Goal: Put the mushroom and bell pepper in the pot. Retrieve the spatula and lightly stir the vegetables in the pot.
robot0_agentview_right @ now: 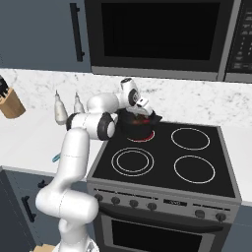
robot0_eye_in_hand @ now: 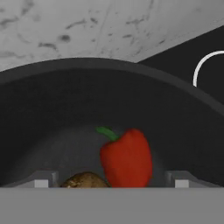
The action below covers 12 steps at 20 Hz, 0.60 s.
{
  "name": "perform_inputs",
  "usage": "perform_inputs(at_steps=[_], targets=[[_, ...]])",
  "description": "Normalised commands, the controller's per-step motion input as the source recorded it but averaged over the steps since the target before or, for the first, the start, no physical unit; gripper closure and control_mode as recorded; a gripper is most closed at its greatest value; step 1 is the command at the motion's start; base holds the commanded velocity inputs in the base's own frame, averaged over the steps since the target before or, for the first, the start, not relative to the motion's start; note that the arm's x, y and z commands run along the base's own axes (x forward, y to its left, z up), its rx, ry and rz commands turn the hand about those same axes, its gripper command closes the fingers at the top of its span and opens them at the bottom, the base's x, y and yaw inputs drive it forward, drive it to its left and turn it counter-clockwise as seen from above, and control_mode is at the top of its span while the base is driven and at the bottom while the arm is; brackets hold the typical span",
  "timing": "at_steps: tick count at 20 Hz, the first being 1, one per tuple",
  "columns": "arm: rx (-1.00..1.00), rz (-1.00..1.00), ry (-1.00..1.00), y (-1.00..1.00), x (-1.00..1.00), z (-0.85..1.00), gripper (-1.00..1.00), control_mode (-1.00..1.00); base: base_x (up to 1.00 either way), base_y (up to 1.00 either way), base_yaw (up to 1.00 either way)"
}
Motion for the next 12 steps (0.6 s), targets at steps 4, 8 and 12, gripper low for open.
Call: perform_inputs(at_steps=[4, 8, 12], targets=[[0.05, 0.04, -0.12, 0.00, -0.35, 0.00, -1.00, -1.00, 0.00, 0.00, 0.00], [0.06, 0.02, -0.25, 0.00, -0.51, 0.00, -1.00, -1.00, 0.00, 0.00, 0.00], [0.03, 0.01, -0.30, -0.02, -0.61, 0.00, -1.00, -1.00, 0.00, 0.00, 0.00]])
